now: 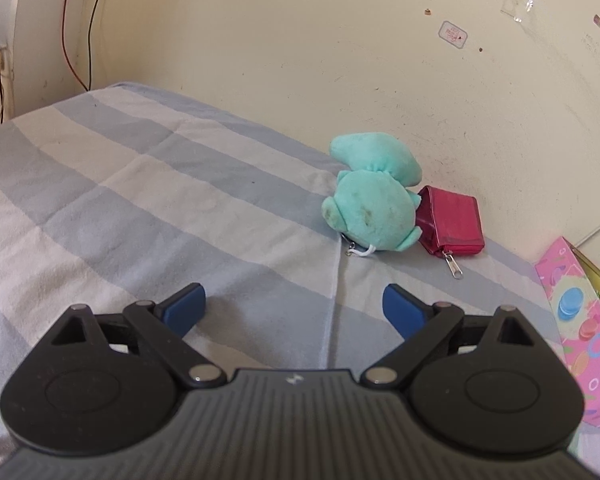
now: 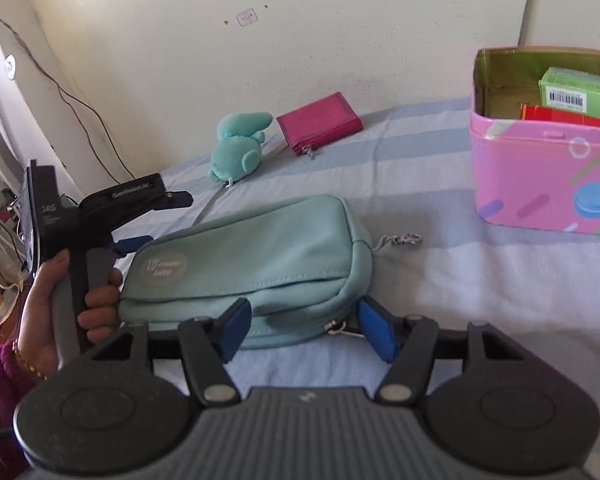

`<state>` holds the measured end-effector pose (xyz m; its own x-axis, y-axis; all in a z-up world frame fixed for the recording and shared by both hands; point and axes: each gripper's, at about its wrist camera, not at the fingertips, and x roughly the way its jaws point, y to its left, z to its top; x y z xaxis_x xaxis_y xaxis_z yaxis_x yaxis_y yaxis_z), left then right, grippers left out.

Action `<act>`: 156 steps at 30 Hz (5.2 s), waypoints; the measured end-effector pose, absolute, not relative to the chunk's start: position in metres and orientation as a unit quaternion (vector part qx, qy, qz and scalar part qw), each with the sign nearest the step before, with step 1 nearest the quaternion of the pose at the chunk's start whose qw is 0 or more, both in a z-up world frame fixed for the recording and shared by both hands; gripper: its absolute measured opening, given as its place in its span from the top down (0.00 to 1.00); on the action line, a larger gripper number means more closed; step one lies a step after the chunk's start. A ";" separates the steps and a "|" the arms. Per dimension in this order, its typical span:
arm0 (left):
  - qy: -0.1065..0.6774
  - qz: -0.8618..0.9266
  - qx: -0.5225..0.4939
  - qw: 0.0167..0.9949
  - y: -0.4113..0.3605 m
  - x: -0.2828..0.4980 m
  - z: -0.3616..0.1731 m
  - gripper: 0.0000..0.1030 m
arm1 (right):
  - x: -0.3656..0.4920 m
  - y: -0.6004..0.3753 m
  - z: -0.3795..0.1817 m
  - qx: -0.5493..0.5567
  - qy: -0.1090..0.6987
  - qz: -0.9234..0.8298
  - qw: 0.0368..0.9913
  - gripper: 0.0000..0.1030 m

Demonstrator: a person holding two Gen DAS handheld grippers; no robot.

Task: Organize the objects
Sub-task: 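Grasp the teal pencil pouch with the right gripper and lift it, then carry the pouch into the pink tin and open the right gripper, then withdraw the right tool and move it to the magenta wallet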

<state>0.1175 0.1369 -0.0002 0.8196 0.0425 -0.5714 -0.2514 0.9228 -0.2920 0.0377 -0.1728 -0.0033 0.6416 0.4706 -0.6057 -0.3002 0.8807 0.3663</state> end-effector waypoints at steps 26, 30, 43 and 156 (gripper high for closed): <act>0.363 -0.112 -0.095 0.920 0.100 0.064 0.000 0.21 | 0.067 -0.178 -0.014 0.125 0.356 0.265 0.887 0.32; 0.364 -0.111 -0.130 0.915 0.101 0.068 0.014 0.30 | 0.063 -0.184 -0.012 0.129 0.343 0.255 0.895 0.42; 0.252 -0.245 -0.033 0.936 -0.091 0.125 0.091 0.29 | 0.039 -0.339 0.056 0.178 0.147 0.097 0.968 0.42; 0.313 -0.011 0.014 0.950 0.017 0.121 -0.004 0.14 | 0.034 -0.168 0.021 0.035 0.240 0.118 0.963 0.16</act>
<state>0.1208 0.0168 -0.0039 0.8043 -0.0115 -0.5941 0.0288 0.9994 0.0196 0.0345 -0.1679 0.0208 0.8566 0.2442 -0.4546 -0.2107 0.9697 0.1239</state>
